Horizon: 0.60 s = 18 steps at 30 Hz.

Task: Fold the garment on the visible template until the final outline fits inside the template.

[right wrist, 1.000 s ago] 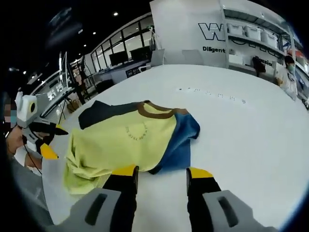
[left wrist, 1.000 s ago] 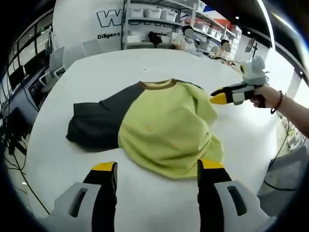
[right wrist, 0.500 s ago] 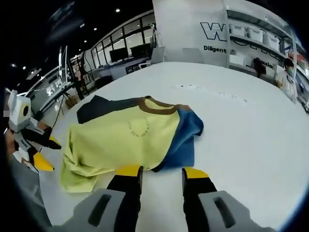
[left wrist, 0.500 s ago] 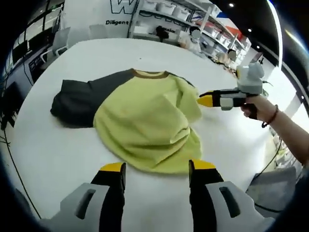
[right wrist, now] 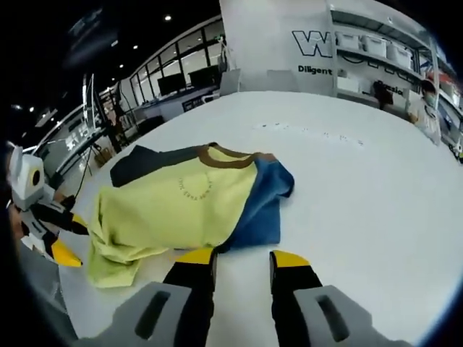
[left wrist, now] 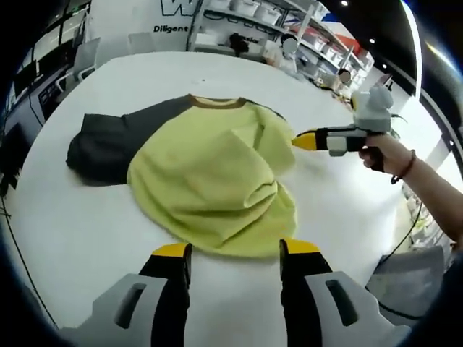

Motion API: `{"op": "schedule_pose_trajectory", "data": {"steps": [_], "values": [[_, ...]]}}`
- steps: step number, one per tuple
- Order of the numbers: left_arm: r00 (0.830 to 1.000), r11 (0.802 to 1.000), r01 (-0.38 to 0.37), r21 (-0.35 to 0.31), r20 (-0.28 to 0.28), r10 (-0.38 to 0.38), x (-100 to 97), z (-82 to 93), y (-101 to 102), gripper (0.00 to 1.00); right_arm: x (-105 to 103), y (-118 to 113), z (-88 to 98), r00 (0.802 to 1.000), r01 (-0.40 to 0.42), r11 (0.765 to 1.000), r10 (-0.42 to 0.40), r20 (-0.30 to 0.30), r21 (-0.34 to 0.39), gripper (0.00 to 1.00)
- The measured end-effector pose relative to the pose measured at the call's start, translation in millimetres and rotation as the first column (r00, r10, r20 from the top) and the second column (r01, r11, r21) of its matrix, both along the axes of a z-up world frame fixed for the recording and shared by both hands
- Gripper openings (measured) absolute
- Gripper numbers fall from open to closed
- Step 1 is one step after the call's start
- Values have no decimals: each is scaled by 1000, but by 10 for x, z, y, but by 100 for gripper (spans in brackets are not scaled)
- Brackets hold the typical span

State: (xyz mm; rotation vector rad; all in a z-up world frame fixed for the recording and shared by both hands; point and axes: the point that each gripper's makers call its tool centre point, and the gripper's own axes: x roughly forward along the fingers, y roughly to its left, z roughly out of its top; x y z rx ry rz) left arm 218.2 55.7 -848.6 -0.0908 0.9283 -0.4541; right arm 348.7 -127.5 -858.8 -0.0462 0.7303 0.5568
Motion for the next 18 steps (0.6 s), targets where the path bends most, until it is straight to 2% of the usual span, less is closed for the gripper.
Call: {"op": "schedule_pose_trajectory", "data": {"steps": [5, 7, 10, 15, 18], "values": [[1000, 1000, 6, 2, -2, -6, -22, -38, -74, 41, -7, 76, -73, 1000, -3, 1000, 3, -14, -12, 18], [1000, 1000, 9, 4, 2, -9, -21, -44, -84, 38, 5, 90, -63, 1000, -1, 1000, 1, -9, -3, 13], [1000, 1000, 1, 8, 2, -1, -11, -75, -88, 34, 43, 95, -80, 1000, 13, 1000, -12, 7, -28, 9], [1000, 1000, -21, 13, 5, 21, 6, -104, -60, 20, 76, 120, -93, 1000, 17, 998, -16, 21, -52, 0], [1000, 999, -30, 19, -2, 30, 7, -131, -41, 15, 100, 116, -94, 999, 22, 998, -21, 26, -59, 0]]}}
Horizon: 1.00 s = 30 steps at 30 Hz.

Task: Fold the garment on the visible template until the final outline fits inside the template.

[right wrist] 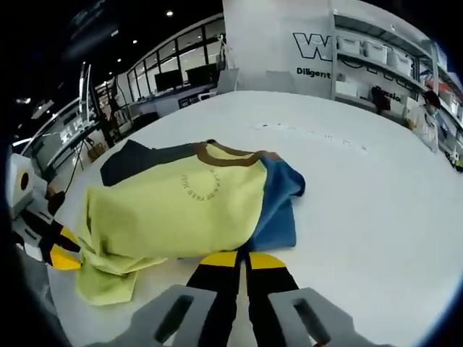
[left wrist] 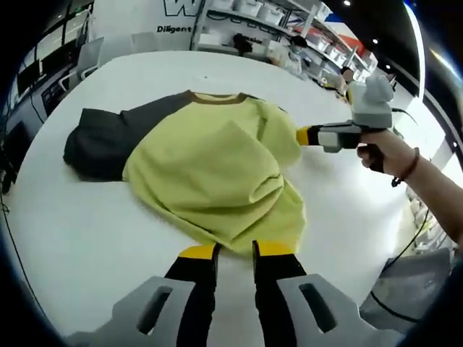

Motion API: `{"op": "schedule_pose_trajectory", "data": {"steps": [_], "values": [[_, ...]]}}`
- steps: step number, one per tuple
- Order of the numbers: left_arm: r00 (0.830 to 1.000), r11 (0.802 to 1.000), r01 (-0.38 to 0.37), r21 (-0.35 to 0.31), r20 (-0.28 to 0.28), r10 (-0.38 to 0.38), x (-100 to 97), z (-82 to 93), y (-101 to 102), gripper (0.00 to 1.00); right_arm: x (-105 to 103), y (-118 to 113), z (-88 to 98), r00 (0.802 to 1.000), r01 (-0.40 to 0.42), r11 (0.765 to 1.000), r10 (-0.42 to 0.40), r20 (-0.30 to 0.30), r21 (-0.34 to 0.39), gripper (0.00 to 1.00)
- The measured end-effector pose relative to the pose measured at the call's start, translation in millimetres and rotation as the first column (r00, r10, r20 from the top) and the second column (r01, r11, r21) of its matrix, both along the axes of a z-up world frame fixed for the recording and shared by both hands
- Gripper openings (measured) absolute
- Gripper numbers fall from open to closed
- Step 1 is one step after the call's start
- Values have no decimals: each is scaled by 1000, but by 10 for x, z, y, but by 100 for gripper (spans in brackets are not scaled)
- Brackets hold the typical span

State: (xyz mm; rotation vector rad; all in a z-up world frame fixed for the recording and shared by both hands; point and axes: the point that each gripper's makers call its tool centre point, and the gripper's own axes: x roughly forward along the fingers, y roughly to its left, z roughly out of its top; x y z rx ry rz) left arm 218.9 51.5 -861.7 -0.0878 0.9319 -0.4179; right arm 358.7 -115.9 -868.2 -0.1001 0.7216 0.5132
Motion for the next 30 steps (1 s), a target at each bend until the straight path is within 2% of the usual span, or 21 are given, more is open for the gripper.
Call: {"op": "schedule_pose_trajectory", "data": {"steps": [4, 6, 10, 13, 23, 26, 30], "values": [[1000, 1000, -13, 12, 6, 12, 19, -17, 22, 9, 25, 4, -4, 1000, 5, 1000, -4, 6, -12, 0], [1000, 998, 8, 63, 13, -9, 26, -54, 76, 3, 25, 3, -4, 1000, 5, 1000, -5, 6, -15, 0], [1000, 999, 11, 45, 7, -11, 13, -32, 60, 1, 25, -6, 29, 1000, -4, 1000, 4, 21, -27, 0], [1000, 999, 16, 40, 8, -16, -1, 17, 88, 1, 28, -63, 97, 999, -26, 997, 29, 42, -76, 0], [1000, 999, -3, 48, 27, 2, 33, 198, 332, 1, 60, -294, 214, 998, -16, 989, 25, 64, -149, 0], [999, 998, -1, 58, 35, -1, 54, 244, 409, 1, 70, -419, 235, 997, -3, 982, 17, 70, -190, 0], [999, 999, -7, 42, 39, 5, 65, 314, 492, 1, 61, -503, 264, 997, 5, 983, 8, 70, -184, 0]]}}
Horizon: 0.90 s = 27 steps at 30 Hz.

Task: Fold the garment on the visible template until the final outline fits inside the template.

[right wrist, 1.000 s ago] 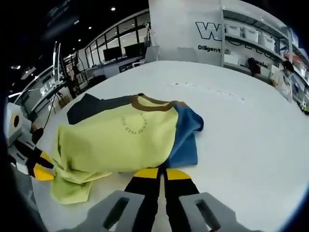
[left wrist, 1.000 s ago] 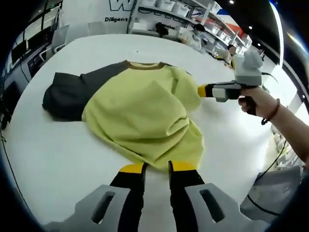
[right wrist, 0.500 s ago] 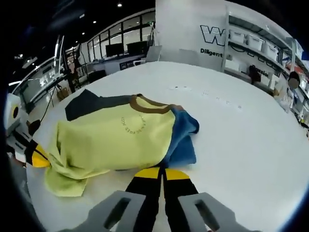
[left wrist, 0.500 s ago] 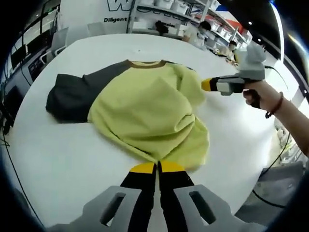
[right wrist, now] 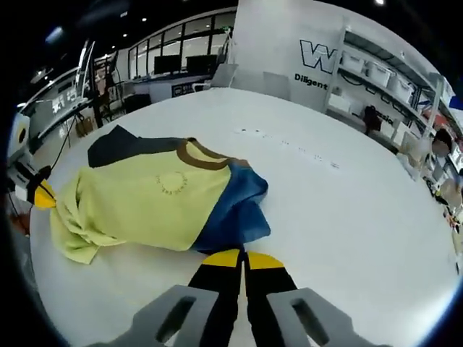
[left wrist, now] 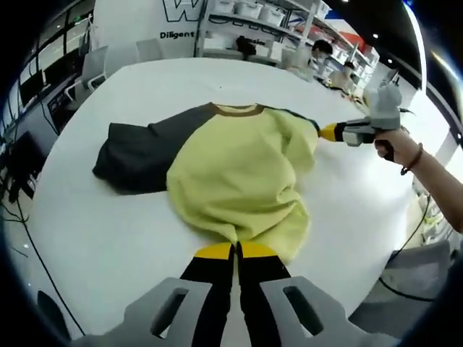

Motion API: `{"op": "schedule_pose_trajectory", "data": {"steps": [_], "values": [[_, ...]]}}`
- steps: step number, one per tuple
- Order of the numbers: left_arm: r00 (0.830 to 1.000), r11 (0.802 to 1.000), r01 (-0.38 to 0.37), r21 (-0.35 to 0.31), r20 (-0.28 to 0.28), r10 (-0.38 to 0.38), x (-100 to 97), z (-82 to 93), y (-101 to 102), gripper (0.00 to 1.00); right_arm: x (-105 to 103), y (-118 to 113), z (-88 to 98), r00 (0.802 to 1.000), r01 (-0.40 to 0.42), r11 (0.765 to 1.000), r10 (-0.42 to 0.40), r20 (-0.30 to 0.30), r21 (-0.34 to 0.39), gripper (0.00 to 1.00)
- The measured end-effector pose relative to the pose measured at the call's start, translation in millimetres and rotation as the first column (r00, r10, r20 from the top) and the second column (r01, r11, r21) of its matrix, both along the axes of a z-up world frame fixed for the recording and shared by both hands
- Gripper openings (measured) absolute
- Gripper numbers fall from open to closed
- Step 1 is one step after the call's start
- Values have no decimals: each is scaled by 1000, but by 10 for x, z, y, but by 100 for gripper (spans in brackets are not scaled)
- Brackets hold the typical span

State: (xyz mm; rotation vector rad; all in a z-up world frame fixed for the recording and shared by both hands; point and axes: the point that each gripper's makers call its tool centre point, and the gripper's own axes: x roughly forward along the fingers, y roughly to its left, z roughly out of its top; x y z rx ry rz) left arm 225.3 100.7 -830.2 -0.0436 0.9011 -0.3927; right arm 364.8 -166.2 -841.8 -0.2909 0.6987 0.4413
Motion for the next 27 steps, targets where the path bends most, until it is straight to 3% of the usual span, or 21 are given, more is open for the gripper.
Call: {"op": "schedule_pose_trajectory", "data": {"steps": [6, 15, 21, 25, 27], "values": [[1000, 1000, -1, 15, 4, 1, 45, 36, 149, 1, -18, -175, 12, 1000, 8, 998, -8, -3, -67, 0], [999, 998, -44, 48, 4, 44, 132, 48, 457, 1, -11, -488, 81, 998, 68, 994, -68, 2, -81, 0], [999, 997, -43, 59, -2, 43, 161, 44, 542, 1, -9, -618, 97, 996, 93, 991, -93, -3, -99, 0], [1000, 995, -27, 92, 1, 27, 187, 15, 597, 1, 9, -711, 102, 995, 100, 981, -99, 10, -164, 0], [1000, 992, -9, 124, 16, 7, 218, 9, 637, 1, 44, -790, 130, 995, 98, 967, -92, 37, -237, 0]]}}
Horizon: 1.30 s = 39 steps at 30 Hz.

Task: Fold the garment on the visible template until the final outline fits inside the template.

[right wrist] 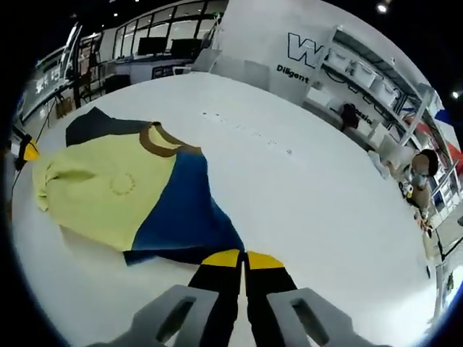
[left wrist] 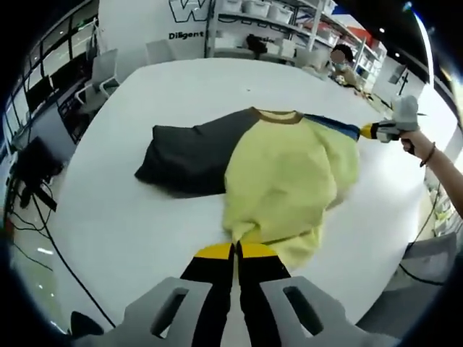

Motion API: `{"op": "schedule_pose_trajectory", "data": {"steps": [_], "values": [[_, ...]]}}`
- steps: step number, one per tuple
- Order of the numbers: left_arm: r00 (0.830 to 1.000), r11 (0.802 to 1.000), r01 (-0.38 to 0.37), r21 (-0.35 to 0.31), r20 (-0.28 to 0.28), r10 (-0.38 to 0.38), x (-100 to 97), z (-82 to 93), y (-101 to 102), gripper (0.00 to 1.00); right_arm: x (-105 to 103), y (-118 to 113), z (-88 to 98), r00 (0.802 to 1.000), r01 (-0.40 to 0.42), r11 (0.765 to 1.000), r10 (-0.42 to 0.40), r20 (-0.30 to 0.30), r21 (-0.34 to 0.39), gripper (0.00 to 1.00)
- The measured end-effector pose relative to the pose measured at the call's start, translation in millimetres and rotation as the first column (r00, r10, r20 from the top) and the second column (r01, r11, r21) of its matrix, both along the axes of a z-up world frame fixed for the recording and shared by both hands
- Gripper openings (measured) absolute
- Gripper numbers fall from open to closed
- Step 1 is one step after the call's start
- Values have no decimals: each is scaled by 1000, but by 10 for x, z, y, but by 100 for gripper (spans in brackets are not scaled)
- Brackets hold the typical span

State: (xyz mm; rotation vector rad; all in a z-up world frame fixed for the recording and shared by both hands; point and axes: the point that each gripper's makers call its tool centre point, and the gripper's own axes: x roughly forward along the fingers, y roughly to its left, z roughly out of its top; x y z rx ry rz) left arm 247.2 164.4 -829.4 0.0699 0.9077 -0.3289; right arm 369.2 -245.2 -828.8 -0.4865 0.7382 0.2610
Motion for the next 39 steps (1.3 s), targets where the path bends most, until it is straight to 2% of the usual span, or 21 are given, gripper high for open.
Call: {"op": "schedule_pose_trajectory", "data": {"steps": [4, 5, 9, 15, 19, 27, 29, 31, 32, 33, 34, 35, 37, 38, 39], "values": [[1000, 1000, -3, 12, -2, 3, 9, -7, 41, 1, 19, -64, 20, 1000, 8, 998, -7, 11, -54, 0], [1000, 1000, -5, 13, -3, 5, 8, -11, 49, 1, 23, -106, 23, 1000, 7, 996, -6, 13, -90, 0], [1000, 999, -10, 33, -7, 10, 18, -34, 115, 1, 38, -145, 22, 1000, 26, 996, -25, 17, -89, 0], [999, 999, -27, 29, -32, 28, -11, -74, 188, 1, 94, -248, 8, 1000, 23, 986, -21, 19, -167, 0], [998, 999, -31, 40, -54, 34, -52, -106, 204, 1, 161, -300, -4, 1000, 27, 983, -24, 20, -179, 0], [997, 999, -26, 34, -69, 29, -96, -117, 178, 1, 222, -317, -53, 1000, 27, 988, -26, 8, -149, 0], [998, 1000, -17, 26, -55, 19, -93, -105, 142, 1, 236, -284, -43, 1000, 18, 992, -15, 22, -123, 0], [999, 1000, -29, 1, -44, 29, -97, -77, 116, 3, 223, -214, 0, 998, 46, 998, -45, 42, -35, 0], [999, 1000, -31, -2, -41, 31, -104, -70, 111, 7, 185, -153, -2, 999, 48, 999, -48, 25, 24, 0], [999, 999, -35, -3, -38, 35, -107, -67, 109, 15, 171, -127, -3, 998, 52, 997, -53, 19, 51, 0], [999, 999, -38, 0, -30, 38, -114, -58, 95, 21, 124, -53, 7, 997, 81, 987, -83, 11, 137, 3], [999, 999, -35, 4, -24, 35, -124, -49, 79, 26, 107, 10, 27, 997, 75, 979, -80, 18, 190, 12], [1000, 1000, 3, 19, -1, -3, -156, -22, 12, 31, -6, 219, 68, 996, 87, 934, -92, -1, 348, 24], [1000, 1000, 6, 18, -3, -5, -171, -19, -5, 34, -34, 259, 65, 996, 82, 927, -84, -10, 366, 31], [1000, 1000, 11, 13, -6, -11, -205, -12, -48, 36, -142, 406, 78, 997, 78, 898, -72, -31, 433, 35]]}}
